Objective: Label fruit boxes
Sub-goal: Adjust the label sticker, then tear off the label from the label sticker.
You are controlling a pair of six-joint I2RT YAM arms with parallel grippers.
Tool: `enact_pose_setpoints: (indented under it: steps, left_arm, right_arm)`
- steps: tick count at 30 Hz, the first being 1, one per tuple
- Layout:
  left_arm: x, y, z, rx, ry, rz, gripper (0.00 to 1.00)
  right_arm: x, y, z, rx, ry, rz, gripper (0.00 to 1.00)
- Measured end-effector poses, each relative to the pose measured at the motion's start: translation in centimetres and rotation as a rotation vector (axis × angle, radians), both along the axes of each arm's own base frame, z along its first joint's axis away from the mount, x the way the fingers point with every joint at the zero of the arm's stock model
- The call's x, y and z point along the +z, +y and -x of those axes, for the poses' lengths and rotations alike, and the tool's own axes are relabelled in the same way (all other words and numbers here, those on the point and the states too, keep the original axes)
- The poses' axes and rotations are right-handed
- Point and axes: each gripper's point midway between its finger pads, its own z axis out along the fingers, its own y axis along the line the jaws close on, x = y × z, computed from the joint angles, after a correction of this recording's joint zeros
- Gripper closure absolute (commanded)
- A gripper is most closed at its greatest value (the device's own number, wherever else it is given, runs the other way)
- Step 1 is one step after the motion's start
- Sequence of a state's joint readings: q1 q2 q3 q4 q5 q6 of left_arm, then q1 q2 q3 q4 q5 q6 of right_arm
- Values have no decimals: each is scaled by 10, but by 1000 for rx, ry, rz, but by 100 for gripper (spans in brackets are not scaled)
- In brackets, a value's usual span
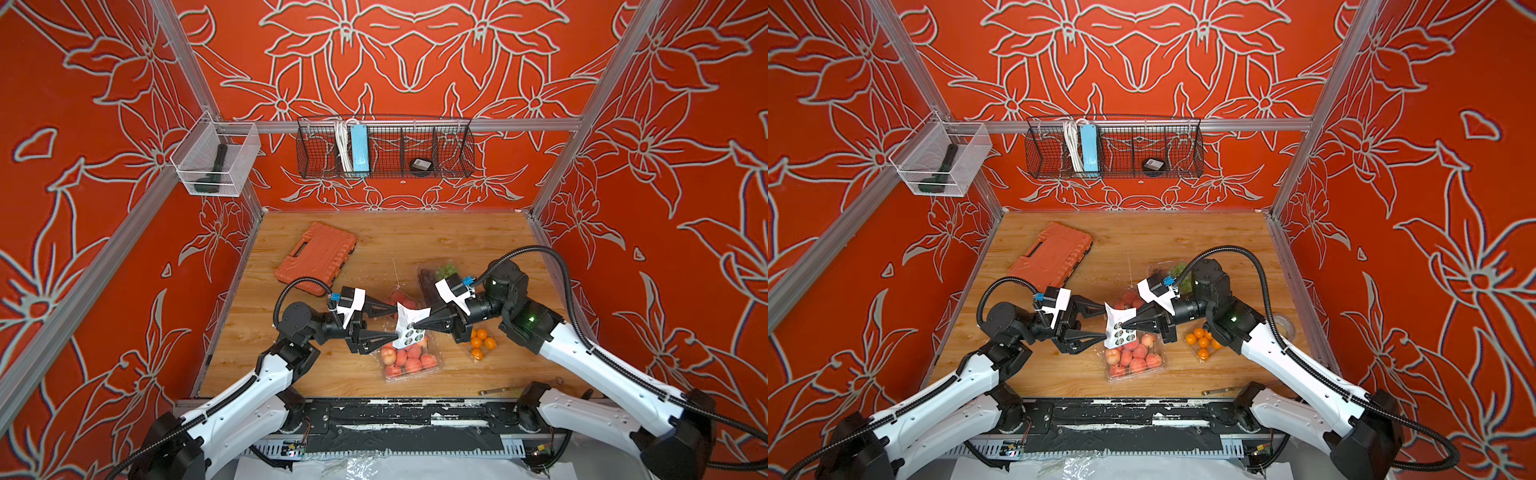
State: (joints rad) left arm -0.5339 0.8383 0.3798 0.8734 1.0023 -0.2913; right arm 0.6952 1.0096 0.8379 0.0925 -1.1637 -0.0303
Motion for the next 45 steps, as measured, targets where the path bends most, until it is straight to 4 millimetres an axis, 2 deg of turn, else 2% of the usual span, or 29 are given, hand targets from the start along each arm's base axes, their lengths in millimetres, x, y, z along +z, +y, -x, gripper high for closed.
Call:
enact_pose_setpoints:
  steps: [6,13,24,25,33,37,40,42,45]
  left_arm:
    - [4,1,7,-32,-20,9,50]
    - [-5,-4,0,-42,22,-10,52]
    - [-6,-6,-2,-47,30,-16,98]
    - [-7,-6,-3,-46,29,-17,100]
    - [-8,-6,-5,-37,32,-20,100]
    - [-8,-6,-10,1,43,-17,100]
    - [-3,-2,-19,75,42,-2,100]
    - [0,1,-26,132,41,12,100]
    - [0,3,-38,201,58,19,100]
  right_arm:
    - [-4,1,2,30,14,8,100]
    - [-6,2,2,35,20,13,100]
    - [-14,4,-2,25,33,35,100]
    - [-15,4,-2,24,32,36,100]
    - [-18,6,-8,-3,34,47,100]
    - [-21,7,-15,-43,30,58,65]
    - [-23,7,-26,-119,38,76,50]
    - [-23,6,-36,-187,34,85,46]
    - [-18,0,-55,-330,24,87,32]
